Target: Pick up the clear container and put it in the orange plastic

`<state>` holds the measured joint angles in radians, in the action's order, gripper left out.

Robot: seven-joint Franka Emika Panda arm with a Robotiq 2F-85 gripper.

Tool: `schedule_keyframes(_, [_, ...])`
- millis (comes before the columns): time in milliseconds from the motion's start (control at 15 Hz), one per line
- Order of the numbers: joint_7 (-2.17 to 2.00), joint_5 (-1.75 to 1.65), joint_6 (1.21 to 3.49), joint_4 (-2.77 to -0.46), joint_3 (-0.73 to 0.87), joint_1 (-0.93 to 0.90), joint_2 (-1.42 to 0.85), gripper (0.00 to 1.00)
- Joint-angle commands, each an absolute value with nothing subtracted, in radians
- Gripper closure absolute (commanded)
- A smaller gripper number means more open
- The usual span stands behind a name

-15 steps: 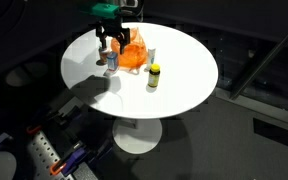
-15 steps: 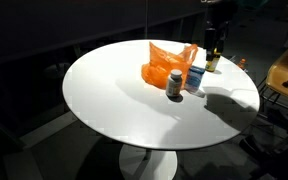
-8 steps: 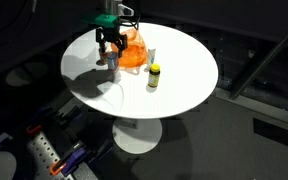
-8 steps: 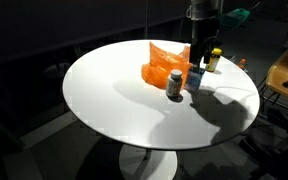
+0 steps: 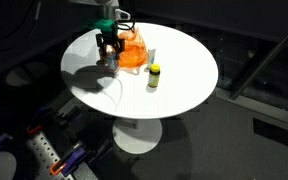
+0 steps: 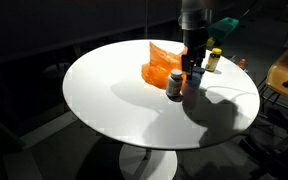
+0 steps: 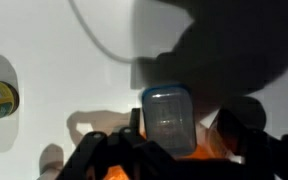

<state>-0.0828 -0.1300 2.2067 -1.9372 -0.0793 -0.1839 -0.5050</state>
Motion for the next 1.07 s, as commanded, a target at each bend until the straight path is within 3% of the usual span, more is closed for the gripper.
schedule_keyframes(0, [-0.128, -0.151, 2.188, -1.898, -0.062, -0.203, -0.522, 0.51])
schedule_keyframes(267, [-0.140, -0.124, 2.125, -1.891, -0.062, -0.193, -0.478, 0.81])
schedule_keyframes(1000, [-0.166, -0.123, 1.908, -1.689, -0.042, -0.151, -0.404, 0.81])
